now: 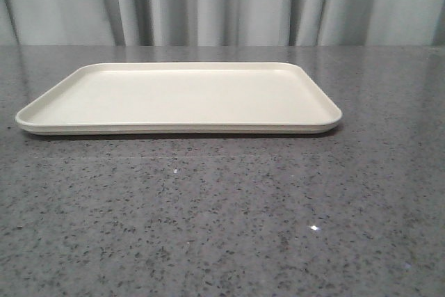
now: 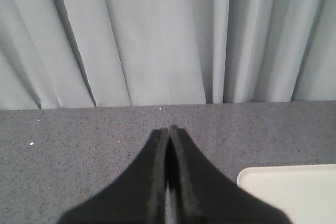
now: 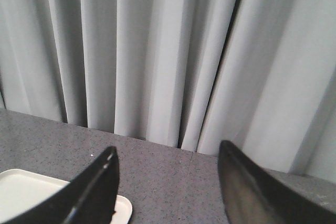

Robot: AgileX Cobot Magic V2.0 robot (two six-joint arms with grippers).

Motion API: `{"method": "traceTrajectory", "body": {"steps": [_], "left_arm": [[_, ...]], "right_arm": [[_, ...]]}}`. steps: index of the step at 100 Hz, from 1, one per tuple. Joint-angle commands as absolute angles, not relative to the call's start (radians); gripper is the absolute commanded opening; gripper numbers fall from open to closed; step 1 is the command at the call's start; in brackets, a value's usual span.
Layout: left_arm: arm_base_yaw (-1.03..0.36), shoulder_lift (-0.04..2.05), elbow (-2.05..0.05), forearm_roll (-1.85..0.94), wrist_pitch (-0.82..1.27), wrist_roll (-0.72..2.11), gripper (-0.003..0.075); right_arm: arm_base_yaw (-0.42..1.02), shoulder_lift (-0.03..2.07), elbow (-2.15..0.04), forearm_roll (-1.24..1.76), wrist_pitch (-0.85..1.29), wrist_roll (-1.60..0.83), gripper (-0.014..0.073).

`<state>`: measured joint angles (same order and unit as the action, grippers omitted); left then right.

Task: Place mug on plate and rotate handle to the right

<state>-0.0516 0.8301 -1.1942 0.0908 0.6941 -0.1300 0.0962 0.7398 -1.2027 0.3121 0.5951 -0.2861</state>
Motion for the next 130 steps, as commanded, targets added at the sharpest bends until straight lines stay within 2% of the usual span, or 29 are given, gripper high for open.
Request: {"method": "traceTrajectory", "body": {"steps": [1,21,47,57,71,130], "left_arm": [[-0.05,0.862,-1.264,0.08,0.682,-0.125,-0.0018],[-0.05,0.908,-1.334,0.025,0.778,-0.065,0.0006],[-0.05,0.961,-1.409,0.0,0.916,-0.05,0.0177],[-0.05,0.991,-1.452,0.0,1.034,-0.05,0.0258],[-0.05,1.065,-1.52,0.0,1.226,-0.042,0.0318],[-0.05,1.125,-1.542,0.008,1.265,0.0,0.0326]], "right_arm": [[0.099,0.743,-1.236,0.331,0.505,-0.299,0.0455],[0.099,0.743,-1.236,0.331,0.515,-0.299,0.0455],[0.099,0.743,-1.236,0.322,0.513,-0.299,0.0455],[0.099,0.743,-1.236,0.298,0.513,-0.299,0.0455],[0.099,0.744,-1.236,0.287,0.514,-0.299,0.0455],[0.099,0.793,-1.236,0.274,0.526,-0.299,0.0455]]}}
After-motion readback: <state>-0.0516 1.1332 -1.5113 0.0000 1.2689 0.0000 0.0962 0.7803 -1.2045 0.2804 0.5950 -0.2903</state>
